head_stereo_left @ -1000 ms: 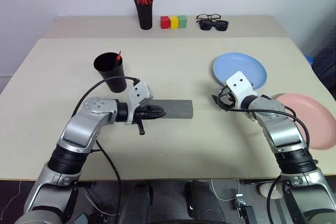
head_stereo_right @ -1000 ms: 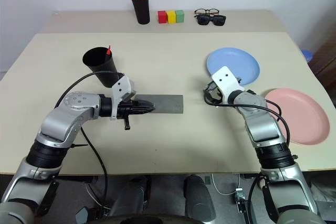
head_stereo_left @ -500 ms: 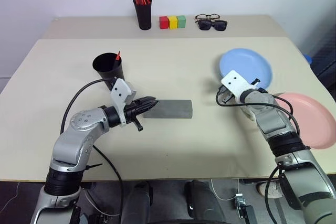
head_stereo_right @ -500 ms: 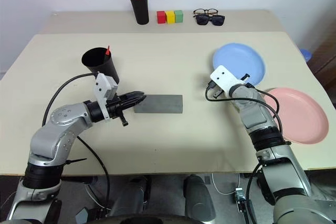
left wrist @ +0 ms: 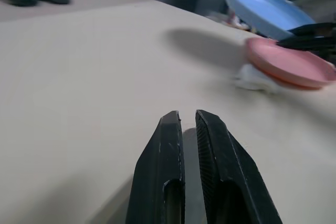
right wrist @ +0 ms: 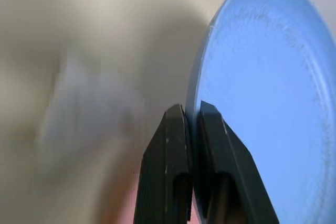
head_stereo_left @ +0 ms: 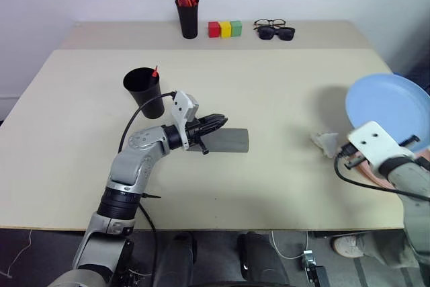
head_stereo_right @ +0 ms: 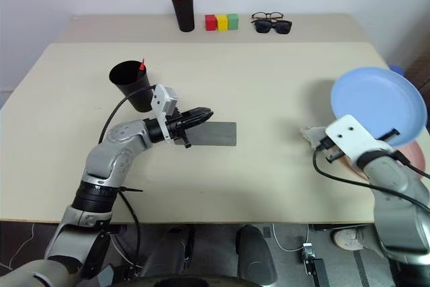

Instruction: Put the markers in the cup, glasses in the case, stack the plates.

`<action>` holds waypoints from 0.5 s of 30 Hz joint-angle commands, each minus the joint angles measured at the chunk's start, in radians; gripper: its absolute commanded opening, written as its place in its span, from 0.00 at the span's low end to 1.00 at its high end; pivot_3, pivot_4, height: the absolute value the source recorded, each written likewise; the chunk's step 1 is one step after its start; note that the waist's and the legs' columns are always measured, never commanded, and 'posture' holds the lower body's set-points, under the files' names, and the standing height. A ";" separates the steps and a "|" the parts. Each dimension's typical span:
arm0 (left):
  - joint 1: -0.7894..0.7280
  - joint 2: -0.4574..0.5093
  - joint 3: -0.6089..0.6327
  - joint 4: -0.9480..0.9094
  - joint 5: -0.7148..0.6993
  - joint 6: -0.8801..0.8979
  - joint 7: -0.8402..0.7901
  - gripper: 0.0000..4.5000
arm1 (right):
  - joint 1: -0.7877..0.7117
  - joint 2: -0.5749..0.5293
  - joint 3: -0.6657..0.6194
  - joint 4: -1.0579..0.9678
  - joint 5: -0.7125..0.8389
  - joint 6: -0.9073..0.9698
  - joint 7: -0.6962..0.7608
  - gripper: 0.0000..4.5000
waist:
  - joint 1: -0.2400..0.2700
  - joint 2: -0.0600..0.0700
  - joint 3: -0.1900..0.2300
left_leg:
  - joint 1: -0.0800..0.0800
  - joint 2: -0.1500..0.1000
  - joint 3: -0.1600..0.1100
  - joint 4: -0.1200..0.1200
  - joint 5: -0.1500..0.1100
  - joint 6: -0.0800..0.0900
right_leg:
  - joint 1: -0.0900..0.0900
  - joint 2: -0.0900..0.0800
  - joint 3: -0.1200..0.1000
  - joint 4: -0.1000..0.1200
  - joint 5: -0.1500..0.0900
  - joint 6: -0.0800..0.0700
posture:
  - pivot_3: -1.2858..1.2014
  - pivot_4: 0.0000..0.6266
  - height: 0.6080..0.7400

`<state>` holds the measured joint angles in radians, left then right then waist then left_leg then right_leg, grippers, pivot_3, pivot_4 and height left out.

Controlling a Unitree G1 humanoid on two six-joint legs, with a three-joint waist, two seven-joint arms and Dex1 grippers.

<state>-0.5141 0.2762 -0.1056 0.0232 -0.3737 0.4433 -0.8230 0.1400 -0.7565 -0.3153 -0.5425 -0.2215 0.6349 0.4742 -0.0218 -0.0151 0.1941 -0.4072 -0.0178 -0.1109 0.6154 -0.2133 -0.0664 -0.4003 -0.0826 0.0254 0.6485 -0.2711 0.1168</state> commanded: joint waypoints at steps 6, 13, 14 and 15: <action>-0.040 -0.019 -0.016 0.041 0.020 -0.073 -0.018 0.09 | -0.052 0.107 0.003 -0.124 0.088 0.089 0.015 0.77 | -0.003 0.001 -0.001 | 0.002 0.001 0.000 0.000 0.000 0.000 | 0.003 0.001 0.000 0.000 0.000 0.000 | 0.52 0.24 1.00; 0.028 0.018 0.013 -0.058 0.018 -0.057 0.039 0.09 | -0.123 0.115 0.178 0.062 0.073 0.044 0.005 0.87 | 0.009 0.001 -0.001 | 0.001 0.000 -0.001 0.000 0.000 0.000 | 0.002 0.000 0.000 -0.001 0.000 0.000 | 0.52 0.24 1.00; 0.038 0.022 0.017 -0.072 0.016 -0.052 0.048 0.09 | -0.138 0.113 0.192 0.102 0.059 0.041 -0.011 0.87 | 0.009 0.001 -0.001 | 0.001 0.000 -0.001 0.000 0.000 0.000 | 0.002 0.000 0.000 -0.001 0.000 0.000 | 0.52 0.24 1.00; 0.048 0.027 0.022 -0.084 0.013 -0.048 0.054 0.09 | -0.153 0.108 0.201 0.139 0.045 0.043 -0.027 0.87 | 0.009 0.001 -0.001 | 0.001 0.000 -0.001 0.000 0.000 0.000 | 0.002 0.000 0.000 -0.001 0.000 0.000 | 0.52 0.24 1.00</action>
<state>-0.4677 0.2962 -0.1028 -0.0064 -0.3548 0.4031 -0.7810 0.0075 -0.6407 -0.1124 -0.4356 -0.1459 0.6897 0.4778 -0.0133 -0.0140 0.1935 -0.4062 -0.0177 -0.1116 0.6154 -0.2134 -0.0664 -0.3980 -0.0828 0.0250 0.6473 -0.2713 0.1167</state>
